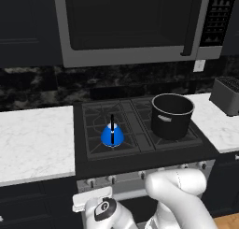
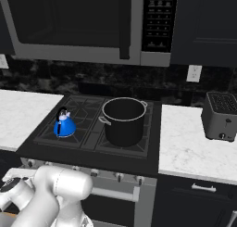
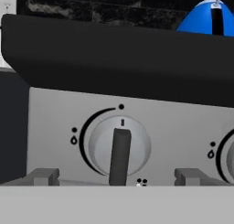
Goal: Pick the kettle from the counter and place it on a stove burner. Then turn the burner on.
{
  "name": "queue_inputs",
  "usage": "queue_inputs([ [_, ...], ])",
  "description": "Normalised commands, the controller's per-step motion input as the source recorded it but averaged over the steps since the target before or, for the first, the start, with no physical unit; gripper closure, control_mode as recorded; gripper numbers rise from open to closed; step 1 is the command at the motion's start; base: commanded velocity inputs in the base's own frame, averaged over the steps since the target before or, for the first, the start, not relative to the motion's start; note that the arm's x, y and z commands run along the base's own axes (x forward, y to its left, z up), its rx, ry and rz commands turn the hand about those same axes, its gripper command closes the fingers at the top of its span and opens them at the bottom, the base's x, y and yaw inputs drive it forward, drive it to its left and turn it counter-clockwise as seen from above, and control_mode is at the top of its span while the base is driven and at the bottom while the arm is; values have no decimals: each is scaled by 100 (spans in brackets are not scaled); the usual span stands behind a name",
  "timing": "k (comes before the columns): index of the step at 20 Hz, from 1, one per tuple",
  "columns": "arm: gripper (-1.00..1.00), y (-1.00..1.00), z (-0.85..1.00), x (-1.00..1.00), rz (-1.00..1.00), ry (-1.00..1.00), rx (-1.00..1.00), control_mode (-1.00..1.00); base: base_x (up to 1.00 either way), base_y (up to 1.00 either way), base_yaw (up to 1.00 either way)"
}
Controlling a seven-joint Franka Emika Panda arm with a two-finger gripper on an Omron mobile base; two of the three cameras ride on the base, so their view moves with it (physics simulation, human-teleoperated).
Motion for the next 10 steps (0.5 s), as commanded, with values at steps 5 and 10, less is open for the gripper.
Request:
queue_inputs([
  [5,-100,2,0,4,0,0,0,-100,0,0,0],
  [10,-100,0,2,0,0,0,0,-100,0,0,0],
])
